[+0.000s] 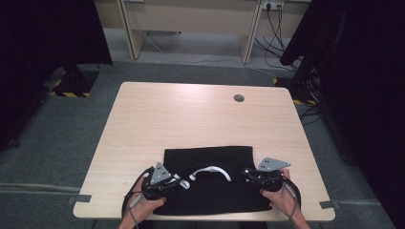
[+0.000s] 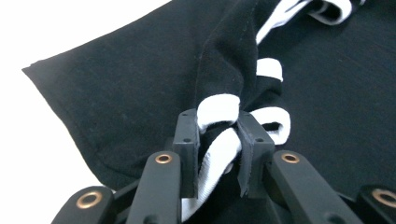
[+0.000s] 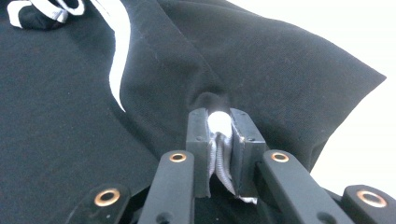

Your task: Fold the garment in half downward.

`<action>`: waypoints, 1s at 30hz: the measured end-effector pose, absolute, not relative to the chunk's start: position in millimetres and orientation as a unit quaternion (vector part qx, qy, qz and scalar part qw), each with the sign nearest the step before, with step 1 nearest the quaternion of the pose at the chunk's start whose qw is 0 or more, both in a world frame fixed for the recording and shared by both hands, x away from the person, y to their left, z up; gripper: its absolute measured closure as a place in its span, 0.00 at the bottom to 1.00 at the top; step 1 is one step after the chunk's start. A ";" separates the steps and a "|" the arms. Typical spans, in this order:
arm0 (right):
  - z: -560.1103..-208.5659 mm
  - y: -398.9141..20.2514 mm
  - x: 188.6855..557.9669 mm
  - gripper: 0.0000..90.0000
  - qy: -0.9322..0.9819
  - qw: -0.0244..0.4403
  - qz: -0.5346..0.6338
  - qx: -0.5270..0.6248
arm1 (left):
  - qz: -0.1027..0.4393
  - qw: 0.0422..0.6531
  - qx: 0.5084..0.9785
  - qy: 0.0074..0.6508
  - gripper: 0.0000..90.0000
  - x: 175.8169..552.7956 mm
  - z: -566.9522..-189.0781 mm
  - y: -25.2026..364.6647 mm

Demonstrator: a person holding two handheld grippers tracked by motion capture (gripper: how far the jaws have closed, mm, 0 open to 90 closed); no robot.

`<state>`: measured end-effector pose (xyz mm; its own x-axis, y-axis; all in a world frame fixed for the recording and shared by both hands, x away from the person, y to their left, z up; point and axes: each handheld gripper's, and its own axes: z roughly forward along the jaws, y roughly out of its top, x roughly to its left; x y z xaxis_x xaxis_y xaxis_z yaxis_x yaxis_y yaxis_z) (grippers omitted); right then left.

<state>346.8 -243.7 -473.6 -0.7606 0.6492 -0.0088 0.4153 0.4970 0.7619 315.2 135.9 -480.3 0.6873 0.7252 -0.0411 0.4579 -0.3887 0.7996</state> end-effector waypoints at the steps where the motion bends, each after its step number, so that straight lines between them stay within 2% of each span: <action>1: -474.1 -244.8 348.9 0.89 0.850 0.150 0.393 0.315 | 0.160 0.417 0.818 0.363 0.80 320.9 -480.0 135.2; 8: -474.3 -251.8 363.9 0.89 0.843 0.161 0.390 0.333 | 0.165 0.416 0.814 0.369 0.79 354.5 -479.7 126.3; 10: -473.5 -253.0 365.7 0.85 0.843 0.158 0.390 0.335 | 0.165 0.416 0.817 0.365 0.76 356.1 -478.7 124.8; 14: -465.9 -256.0 363.3 0.71 0.840 0.155 0.398 0.335 | 0.173 0.419 0.818 0.354 0.57 348.5 -472.0 121.5; 18: -449.0 -255.8 361.1 0.64 0.831 0.160 0.415 0.333 | 0.192 0.433 0.807 0.354 0.36 343.9 -460.2 114.0; 21: -440.0 -248.5 363.6 0.57 0.830 0.159 0.423 0.328 | 0.197 0.439 0.807 0.344 0.31 348.5 -454.4 105.9; 24: -439.4 -238.7 369.3 0.55 0.833 0.150 0.420 0.328 | 0.197 0.434 0.809 0.345 0.31 354.3 -456.1 100.0; 26: -442.1 -231.3 372.3 0.56 0.839 0.145 0.415 0.321 | 0.192 0.438 0.811 0.338 0.34 356.8 -458.2 97.0; 29: -449.5 -221.4 374.1 0.65 0.854 0.134 0.392 0.314 | 0.198 0.440 0.818 0.314 0.55 356.2 -460.8 94.8; 30: -451.6 -219.6 374.7 0.72 0.858 0.132 0.386 0.312 | 0.201 0.441 0.818 0.310 0.63 355.4 -460.8 94.8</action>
